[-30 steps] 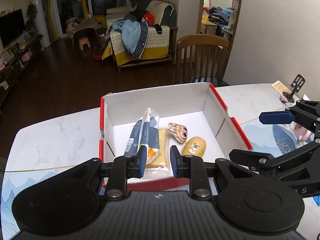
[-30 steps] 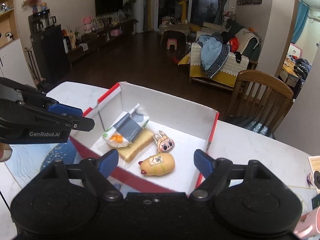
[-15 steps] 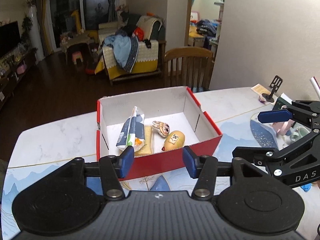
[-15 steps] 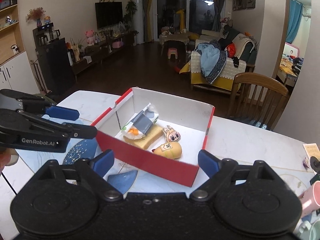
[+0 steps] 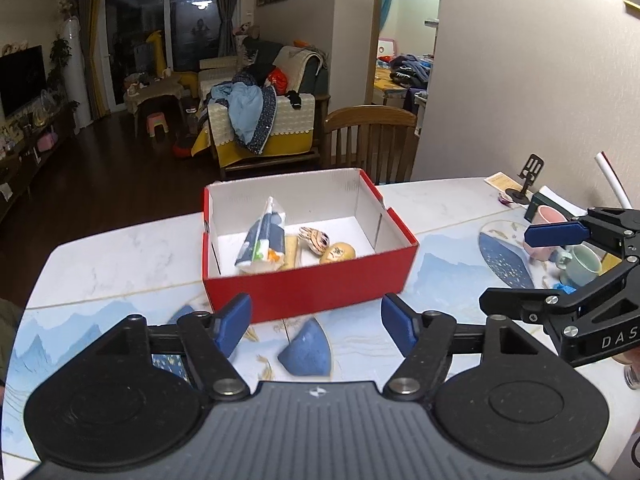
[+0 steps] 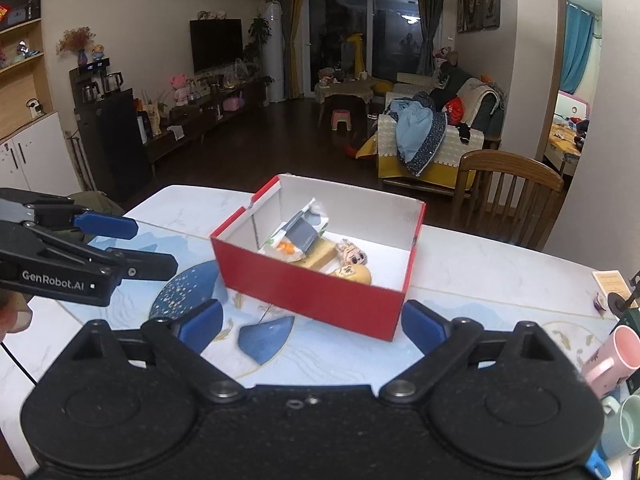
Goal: Organize objects
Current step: 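Withdraw both grippers from the box back toward the remaining items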
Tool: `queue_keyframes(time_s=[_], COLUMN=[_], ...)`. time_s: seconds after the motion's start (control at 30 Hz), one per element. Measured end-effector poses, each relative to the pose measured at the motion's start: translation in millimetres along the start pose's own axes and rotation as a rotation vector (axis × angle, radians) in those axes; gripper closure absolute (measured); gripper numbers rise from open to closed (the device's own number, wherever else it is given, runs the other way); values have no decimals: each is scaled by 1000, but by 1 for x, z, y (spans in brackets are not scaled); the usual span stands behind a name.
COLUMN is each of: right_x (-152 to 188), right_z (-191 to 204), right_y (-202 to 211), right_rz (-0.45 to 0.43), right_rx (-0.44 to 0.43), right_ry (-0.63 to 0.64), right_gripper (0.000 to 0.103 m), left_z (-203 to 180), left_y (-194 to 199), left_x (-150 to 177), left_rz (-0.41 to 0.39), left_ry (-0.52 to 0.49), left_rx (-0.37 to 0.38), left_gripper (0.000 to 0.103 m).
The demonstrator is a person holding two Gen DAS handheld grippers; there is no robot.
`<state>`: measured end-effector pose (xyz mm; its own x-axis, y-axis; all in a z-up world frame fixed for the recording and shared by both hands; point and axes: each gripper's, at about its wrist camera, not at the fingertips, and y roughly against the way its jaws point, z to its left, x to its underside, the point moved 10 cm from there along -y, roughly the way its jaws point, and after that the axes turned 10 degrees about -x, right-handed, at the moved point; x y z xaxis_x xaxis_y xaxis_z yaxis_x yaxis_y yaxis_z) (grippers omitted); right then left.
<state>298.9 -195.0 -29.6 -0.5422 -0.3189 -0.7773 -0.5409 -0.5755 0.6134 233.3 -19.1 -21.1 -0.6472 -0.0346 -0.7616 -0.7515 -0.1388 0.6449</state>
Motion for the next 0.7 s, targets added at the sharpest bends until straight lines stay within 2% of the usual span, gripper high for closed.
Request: queue_keyframes(time_s=[0.1,0.17,0.37,0.47,0.53,0.6,0.7], right_x=[7,11,33,51,64,77,100], right_z=[6,9,13,13,11,9,7], right_y=[3,5,8,5,3,-1,-7], right_rz=[-5,-10,-11,-2,11,26,58], right_rx=[5,1,21,44,63,72,83], right_ry=[1,-6,-19,-27,-32,-51,-76], right_gripper=[5,1,0,0,0,0,0], left_z=[0,0,3,3,4,6,9], left_y=[7,11,15,12,8,4,-3], left_x=[10,16,37,52,64,76,93], left_rz=[1,-3,10,42,64,79,99], left_ry=[8,6,13,25,43,57,80], left_rx=[12,16,14,23,28,19,2], left_gripper=[20,20,17,15,12,4,1])
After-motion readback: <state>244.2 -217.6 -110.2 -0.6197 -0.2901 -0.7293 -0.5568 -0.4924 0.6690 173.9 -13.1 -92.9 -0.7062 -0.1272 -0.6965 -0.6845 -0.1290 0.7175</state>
